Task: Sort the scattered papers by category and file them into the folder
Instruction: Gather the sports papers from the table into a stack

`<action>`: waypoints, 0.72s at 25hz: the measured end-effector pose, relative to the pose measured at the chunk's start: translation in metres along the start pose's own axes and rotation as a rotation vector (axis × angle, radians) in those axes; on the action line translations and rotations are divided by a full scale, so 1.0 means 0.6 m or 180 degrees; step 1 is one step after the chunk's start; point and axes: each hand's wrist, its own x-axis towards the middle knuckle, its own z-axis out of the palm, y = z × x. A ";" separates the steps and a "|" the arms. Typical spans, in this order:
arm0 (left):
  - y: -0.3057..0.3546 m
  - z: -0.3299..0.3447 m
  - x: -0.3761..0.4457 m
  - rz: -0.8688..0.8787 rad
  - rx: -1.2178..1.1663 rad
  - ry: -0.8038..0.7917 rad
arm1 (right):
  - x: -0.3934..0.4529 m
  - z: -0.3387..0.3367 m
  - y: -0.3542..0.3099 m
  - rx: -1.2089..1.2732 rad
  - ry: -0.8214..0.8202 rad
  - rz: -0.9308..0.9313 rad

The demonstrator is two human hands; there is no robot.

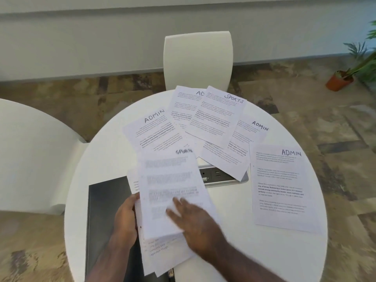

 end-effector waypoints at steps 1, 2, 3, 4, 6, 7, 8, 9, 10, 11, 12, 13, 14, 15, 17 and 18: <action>-0.001 -0.004 0.002 -0.0047 -0.0080 -0.0026 | -0.014 0.017 -0.010 -0.0030 -0.0266 -0.0109; -0.003 -0.007 0.003 -0.0045 -0.0055 -0.0073 | -0.024 0.030 -0.014 -0.0059 -0.0446 -0.0192; -0.004 -0.008 0.005 0.0007 0.0102 -0.0146 | -0.031 0.039 -0.014 -0.0094 -0.0556 -0.0268; -0.006 -0.009 0.005 0.0121 0.0342 -0.0193 | -0.035 0.044 -0.011 -0.0174 -0.0593 -0.0350; -0.013 -0.012 0.012 0.0355 0.0807 -0.0050 | -0.034 0.048 0.002 -0.0355 -0.0736 -0.0572; -0.016 -0.013 0.014 0.0403 0.0897 0.0056 | -0.027 0.047 0.013 -0.0244 -0.0812 -0.0647; -0.017 -0.014 0.013 0.0429 0.0912 0.0078 | -0.014 0.043 0.031 -0.0036 -0.0740 -0.0616; -0.016 -0.014 0.012 0.0438 0.0915 0.0072 | 0.008 0.034 0.055 0.0192 -0.0538 -0.0434; -0.015 -0.016 0.012 0.0442 0.0932 0.0070 | 0.037 0.021 0.088 0.0320 -0.0257 -0.0120; -0.015 -0.020 0.015 0.0443 0.0976 0.0086 | 0.072 0.005 0.128 0.0304 -0.0087 0.0338; -0.016 -0.024 0.018 0.0457 0.1003 0.0111 | 0.107 -0.013 0.172 0.0186 -0.0123 0.0859; -0.016 -0.026 0.021 0.0467 0.1008 0.0114 | 0.137 -0.030 0.217 -0.0014 -0.0226 0.1347; -0.017 -0.029 0.023 0.0479 0.1007 0.0106 | 0.163 -0.040 0.258 -0.0257 -0.0341 0.1781; -0.018 -0.031 0.026 0.0494 0.1020 0.0102 | 0.185 -0.047 0.294 -0.0490 -0.0468 0.2097; -0.018 -0.034 0.034 0.0530 0.1081 0.0091 | 0.220 -0.049 0.342 -0.0714 -0.0796 0.2378; -0.018 -0.036 0.037 0.0532 0.1100 0.0080 | 0.235 -0.046 0.357 -0.0666 -0.0927 0.2441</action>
